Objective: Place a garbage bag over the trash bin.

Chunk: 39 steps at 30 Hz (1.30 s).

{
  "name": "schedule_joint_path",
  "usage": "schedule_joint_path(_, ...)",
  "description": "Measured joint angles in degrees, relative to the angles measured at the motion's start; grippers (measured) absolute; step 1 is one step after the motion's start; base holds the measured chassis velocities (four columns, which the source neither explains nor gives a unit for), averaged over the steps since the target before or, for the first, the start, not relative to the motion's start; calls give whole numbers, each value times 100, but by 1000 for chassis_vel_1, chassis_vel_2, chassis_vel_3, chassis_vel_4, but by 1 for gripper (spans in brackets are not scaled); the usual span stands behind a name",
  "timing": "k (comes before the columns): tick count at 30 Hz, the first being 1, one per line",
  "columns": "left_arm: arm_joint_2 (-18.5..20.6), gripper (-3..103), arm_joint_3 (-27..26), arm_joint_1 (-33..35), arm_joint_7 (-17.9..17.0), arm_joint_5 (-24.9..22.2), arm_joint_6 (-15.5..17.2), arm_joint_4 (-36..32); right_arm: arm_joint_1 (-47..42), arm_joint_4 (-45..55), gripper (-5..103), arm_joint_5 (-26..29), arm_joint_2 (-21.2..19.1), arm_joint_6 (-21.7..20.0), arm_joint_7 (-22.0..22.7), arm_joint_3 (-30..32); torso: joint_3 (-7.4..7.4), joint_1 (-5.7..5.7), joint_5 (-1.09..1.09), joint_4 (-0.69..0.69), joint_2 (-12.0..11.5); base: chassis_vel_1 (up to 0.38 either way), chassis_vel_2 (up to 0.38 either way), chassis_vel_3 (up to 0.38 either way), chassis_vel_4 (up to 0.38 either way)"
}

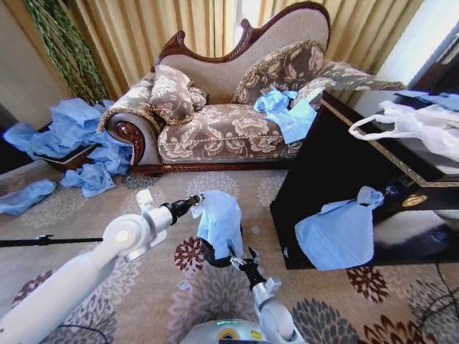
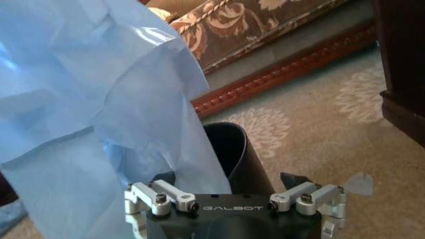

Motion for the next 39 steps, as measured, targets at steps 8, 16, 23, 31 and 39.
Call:
schedule_joint_path(8,5,0,-47,25,-10,-24,-2,-29,119,-66,75,94,1,-13,-177,-96,0,0,-2,0,0,0,0,0,0)
schedule_joint_path(16,-68,0,-56,61,-15,-19,-8,-29,219,-126,42,133,31,18,-430,-86,0,0,-3,0,0,0,0,0,0)
schedule_joint_path(23,-135,0,-74,106,-17,-9,-11,-23,73,129,21,155,-132,74,-439,44,0,0,-3,0,0,0,0,0,0)
schedule_joint_path(31,-196,0,-298,325,-17,-6,-12,-112,-203,748,1,115,-441,128,-255,145,0,0,-2,0,0,0,0,0,0)
schedule_joint_path(39,-45,0,-968,1169,-56,-39,14,-445,-700,1536,0,92,-818,155,-393,261,-1,-1,-2,0,0,0,0,0,0)
